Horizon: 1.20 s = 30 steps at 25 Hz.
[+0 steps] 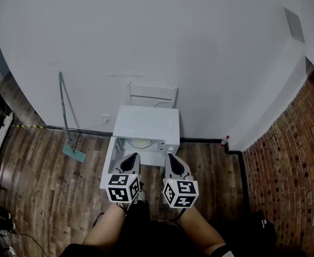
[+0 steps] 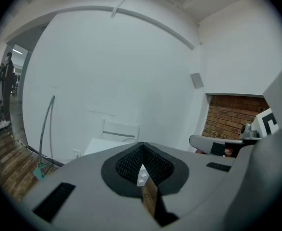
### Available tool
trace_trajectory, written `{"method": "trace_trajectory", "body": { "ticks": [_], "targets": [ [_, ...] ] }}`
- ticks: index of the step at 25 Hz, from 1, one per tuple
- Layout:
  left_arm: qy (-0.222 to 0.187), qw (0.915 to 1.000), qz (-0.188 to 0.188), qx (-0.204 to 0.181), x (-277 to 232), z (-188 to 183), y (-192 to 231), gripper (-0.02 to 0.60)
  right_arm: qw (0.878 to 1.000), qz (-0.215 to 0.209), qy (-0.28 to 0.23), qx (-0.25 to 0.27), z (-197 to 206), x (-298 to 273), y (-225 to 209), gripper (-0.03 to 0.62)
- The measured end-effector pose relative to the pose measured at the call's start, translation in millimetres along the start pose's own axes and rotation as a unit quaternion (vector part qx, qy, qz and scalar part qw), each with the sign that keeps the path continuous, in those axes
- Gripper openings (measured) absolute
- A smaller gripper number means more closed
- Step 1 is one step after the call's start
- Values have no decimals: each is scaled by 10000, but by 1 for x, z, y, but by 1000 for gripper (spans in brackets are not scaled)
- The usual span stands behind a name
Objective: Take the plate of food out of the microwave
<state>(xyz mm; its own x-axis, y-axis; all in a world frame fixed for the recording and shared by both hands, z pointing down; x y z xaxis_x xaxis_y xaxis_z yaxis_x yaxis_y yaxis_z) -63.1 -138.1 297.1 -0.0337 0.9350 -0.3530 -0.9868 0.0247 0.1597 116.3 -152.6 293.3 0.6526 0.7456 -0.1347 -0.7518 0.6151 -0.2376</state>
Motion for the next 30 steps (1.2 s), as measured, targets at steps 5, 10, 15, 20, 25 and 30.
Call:
{"method": "trace_trajectory", "body": {
  "ticks": [5,10,15,20,25,30],
  "targets": [
    [152,9998,-22,124,-33,9,16,-3,9999,-66,85,-15,14,-29,-11,12],
    [457,9987,43,236,-68,24,36,-3,9994,-131,323,24,28,-73,-15,12],
    [575,9978,283,162,-109,32,52,-3,9982,-119,578,90,45,-129,-24,12],
    [617,9972,368,204,-156,51,66,-3,9986,-138,498,139,70,-174,-40,12],
    [635,9969,346,306,-186,94,74,-3,9988,-126,480,-9,116,-185,-70,12],
    [705,9960,74,550,-218,176,87,-3,9982,-270,513,-167,199,-197,-95,14]
  ]
}}
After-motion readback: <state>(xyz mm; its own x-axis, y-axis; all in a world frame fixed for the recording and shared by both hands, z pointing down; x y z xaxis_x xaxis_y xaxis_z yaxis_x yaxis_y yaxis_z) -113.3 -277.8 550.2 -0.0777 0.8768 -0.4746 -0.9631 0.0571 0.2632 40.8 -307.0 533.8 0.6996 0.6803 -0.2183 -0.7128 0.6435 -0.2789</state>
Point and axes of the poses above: the fingertips, and each gripper's own axes: x backward along the fingers, y to its left, z out of its underside, the point moved 8 cm from there along x, backward along the fingers, and after that the axes turned 13 degrees about -z, right-handed, at the moved point
